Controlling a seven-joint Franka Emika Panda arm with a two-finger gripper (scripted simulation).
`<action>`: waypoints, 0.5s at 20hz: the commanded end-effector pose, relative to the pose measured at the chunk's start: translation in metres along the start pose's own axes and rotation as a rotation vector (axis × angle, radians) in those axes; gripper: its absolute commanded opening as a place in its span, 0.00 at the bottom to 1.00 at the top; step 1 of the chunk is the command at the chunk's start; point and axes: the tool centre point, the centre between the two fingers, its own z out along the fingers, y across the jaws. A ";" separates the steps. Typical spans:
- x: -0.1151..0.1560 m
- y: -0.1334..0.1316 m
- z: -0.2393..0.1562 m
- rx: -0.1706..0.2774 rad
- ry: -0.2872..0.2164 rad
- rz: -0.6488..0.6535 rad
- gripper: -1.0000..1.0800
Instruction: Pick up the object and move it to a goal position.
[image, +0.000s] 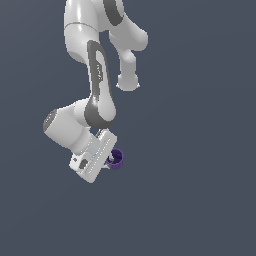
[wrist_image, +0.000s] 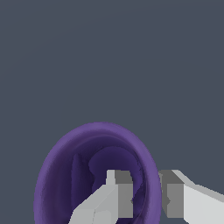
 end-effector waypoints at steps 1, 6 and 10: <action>0.014 0.005 -0.017 -0.037 0.010 0.010 0.00; 0.050 0.016 -0.065 -0.141 0.037 0.046 0.00; 0.087 0.024 -0.120 -0.254 0.067 0.084 0.00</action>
